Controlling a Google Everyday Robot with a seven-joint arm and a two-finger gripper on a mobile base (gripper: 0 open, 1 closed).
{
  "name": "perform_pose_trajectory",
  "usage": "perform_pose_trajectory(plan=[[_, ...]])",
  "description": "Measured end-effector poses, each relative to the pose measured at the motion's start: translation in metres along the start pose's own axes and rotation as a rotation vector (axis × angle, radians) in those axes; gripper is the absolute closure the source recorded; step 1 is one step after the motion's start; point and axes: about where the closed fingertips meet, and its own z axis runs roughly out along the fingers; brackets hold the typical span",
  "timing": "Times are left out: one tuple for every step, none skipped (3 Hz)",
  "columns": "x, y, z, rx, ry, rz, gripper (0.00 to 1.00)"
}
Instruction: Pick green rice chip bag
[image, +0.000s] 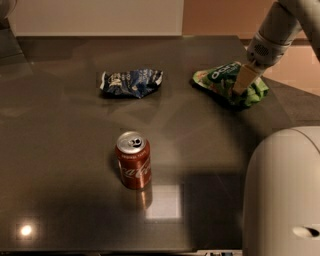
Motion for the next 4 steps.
perform_pose_trajectory(plan=[[-0.006, 0.012, -0.021, 0.002, -0.028, -0.037, 1.00], [-0.015, 0.028, -0.052, 0.012, -0.082, -0.097, 1.00], [-0.026, 0.047, -0.086, 0.025, -0.142, -0.166, 1.00], [-0.037, 0.064, -0.111, 0.036, -0.188, -0.224, 1.00]])
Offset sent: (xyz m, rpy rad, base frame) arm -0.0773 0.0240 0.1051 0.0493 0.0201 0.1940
